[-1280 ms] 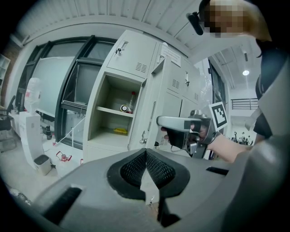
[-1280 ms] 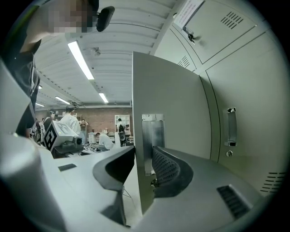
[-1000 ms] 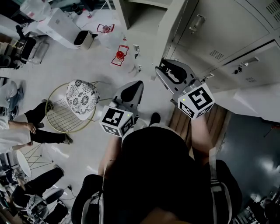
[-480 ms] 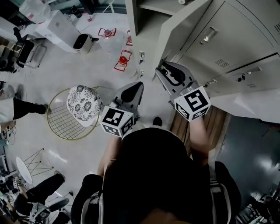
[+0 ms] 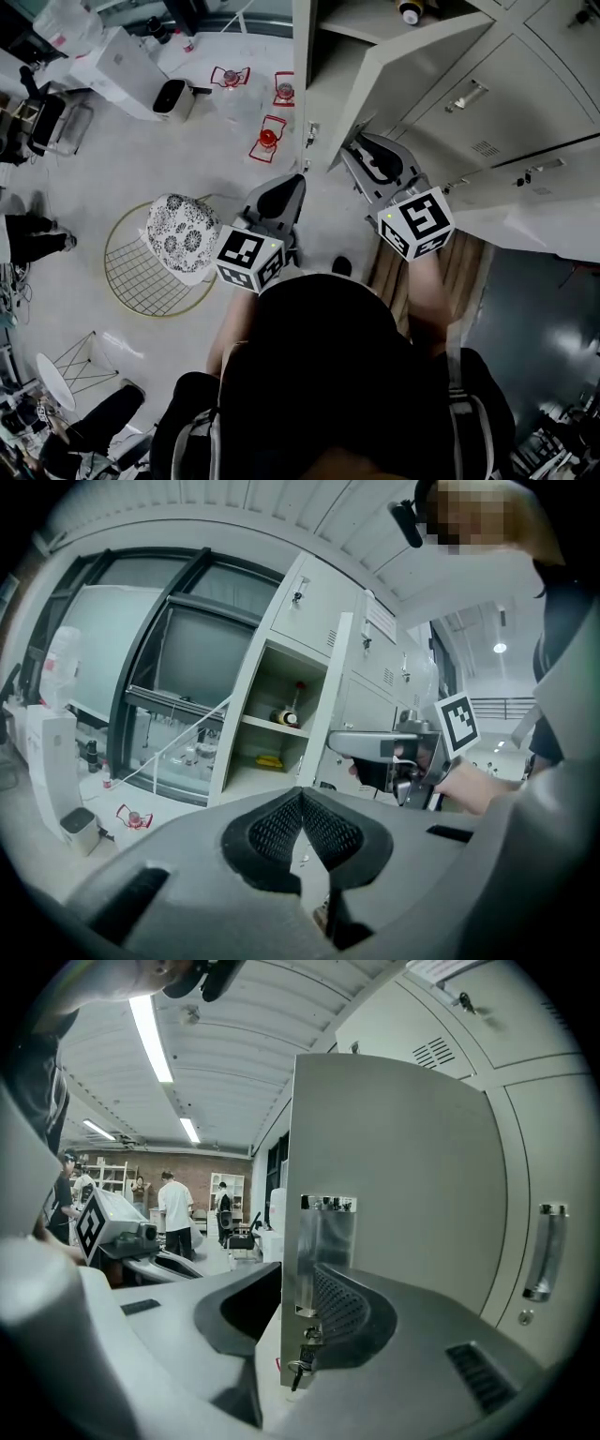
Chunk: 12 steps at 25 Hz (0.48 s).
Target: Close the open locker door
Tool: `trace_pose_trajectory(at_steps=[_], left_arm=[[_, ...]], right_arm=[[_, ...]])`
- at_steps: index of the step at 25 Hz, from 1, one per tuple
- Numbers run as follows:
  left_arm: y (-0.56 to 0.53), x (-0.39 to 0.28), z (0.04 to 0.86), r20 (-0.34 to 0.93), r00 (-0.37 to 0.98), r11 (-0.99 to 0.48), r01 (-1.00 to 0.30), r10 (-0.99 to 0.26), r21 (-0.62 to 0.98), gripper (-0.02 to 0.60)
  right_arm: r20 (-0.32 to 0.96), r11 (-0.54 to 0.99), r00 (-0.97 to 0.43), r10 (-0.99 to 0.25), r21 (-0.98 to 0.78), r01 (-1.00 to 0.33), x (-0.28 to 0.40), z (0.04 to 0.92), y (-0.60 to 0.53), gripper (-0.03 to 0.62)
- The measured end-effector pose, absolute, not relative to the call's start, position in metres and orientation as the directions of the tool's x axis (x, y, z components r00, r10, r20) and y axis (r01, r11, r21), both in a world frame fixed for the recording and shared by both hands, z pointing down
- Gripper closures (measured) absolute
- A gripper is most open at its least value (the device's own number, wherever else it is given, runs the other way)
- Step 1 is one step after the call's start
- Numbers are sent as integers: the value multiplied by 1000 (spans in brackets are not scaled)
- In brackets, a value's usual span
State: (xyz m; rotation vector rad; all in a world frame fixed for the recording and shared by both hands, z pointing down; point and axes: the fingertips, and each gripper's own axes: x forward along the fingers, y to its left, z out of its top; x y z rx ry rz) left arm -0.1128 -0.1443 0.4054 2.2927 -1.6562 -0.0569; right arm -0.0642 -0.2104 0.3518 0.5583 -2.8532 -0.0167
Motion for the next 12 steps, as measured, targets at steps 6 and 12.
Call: trace_pose_trajectory(at_steps=[6, 12], left_arm=[[-160, -141, 406, 133, 361, -315, -908, -923, 274, 565], [-173, -158, 408, 131, 418, -374, -888, -899, 268, 565]], right_arm=[[227, 909, -881, -416, 64, -413, -83, 353, -224, 510], [221, 883, -856, -467, 69, -464, -100, 354, -236, 520]])
